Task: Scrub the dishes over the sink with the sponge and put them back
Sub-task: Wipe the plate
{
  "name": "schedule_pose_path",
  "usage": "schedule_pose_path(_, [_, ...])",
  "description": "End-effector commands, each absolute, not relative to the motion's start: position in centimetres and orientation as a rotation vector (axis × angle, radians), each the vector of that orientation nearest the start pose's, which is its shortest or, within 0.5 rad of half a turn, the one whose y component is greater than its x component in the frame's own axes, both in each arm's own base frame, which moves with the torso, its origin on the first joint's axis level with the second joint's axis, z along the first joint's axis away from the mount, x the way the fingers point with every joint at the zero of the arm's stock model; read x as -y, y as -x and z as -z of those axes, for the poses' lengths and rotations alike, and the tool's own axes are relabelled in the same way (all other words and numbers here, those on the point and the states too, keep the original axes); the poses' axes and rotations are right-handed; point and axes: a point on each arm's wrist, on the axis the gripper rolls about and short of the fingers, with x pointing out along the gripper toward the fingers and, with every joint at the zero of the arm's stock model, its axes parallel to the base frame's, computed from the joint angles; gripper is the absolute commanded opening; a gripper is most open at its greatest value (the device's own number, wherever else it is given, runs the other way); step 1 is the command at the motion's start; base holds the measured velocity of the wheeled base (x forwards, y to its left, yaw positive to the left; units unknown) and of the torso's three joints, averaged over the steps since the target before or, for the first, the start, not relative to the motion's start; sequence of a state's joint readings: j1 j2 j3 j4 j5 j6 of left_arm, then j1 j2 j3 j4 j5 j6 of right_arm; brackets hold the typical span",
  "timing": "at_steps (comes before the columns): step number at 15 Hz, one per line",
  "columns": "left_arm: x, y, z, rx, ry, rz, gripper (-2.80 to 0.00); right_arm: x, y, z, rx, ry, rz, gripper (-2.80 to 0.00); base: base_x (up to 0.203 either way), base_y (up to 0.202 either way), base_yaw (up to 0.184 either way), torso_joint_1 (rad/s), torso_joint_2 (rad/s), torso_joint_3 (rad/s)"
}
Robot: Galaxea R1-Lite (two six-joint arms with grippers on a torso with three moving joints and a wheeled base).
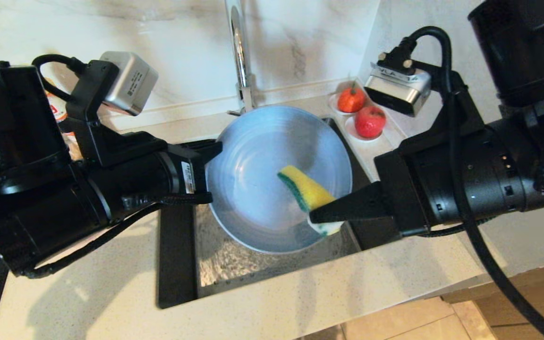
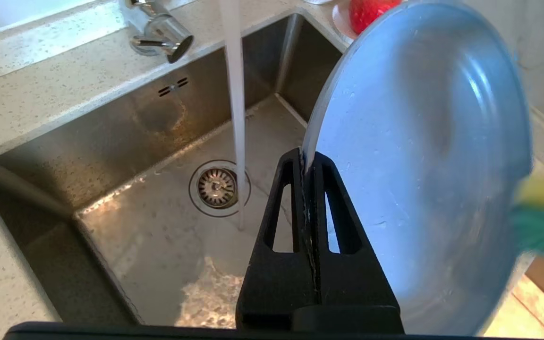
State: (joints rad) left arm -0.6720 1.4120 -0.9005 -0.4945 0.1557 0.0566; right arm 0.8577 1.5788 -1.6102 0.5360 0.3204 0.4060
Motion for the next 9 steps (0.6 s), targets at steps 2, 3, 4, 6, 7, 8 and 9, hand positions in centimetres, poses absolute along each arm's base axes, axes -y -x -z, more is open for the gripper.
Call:
schedule_pose_path(2, [15.4, -19.3, -27.5, 0.002, -0.067, 0.532, -2.80, -22.5, -17.9, -31.8, -0.795, -0.190, -1.022, -2.80, 0.000, 0.000, 0.000, 0.000, 0.00, 0.000])
schedule_pose_path(3, [15.4, -19.1, -27.6, 0.008, -0.070, 0.536, -2.80, -23.1, -18.2, -31.6, -0.803, -0.186, -1.023, -2.80, 0.000, 0.000, 0.000, 0.000, 0.00, 0.000])
schedule_pose_path(4, [15.4, -19.0, -27.7, 0.011, -0.073, 0.537, -2.80, -23.5, -18.4, -31.5, -0.804, -0.186, -1.023, -2.80, 0.000, 0.000, 0.000, 0.000, 0.00, 0.000])
schedule_pose_path(6, [15.4, -18.9, -27.6, 0.010, -0.084, 0.530, -2.80, -24.2, -18.7, -31.2, -0.815, -0.183, -1.023, -2.80, 0.000, 0.000, 0.000, 0.000, 0.00, 0.000])
schedule_pose_path(7, [15.7, -19.0, -27.4, 0.003, -0.096, 0.512, -2.80, -24.5, -18.6, -31.1, -0.816, -0.178, -1.020, -2.80, 0.000, 0.000, 0.000, 0.000, 0.00, 0.000])
schedule_pose_path(8, [15.7, -19.0, -27.3, 0.004, -0.103, 0.507, -2.80, -24.6, -18.7, -31.0, -0.815, -0.175, -1.011, -2.80, 0.000, 0.000, 0.000, 0.000, 0.00, 0.000])
schedule_pose_path(9, [16.1, -19.0, -27.1, -0.004, -0.113, 0.504, -2.80, -24.8, -18.8, -30.9, -0.806, -0.166, -0.979, -2.80, 0.000, 0.000, 0.000, 0.000, 0.00, 0.000])
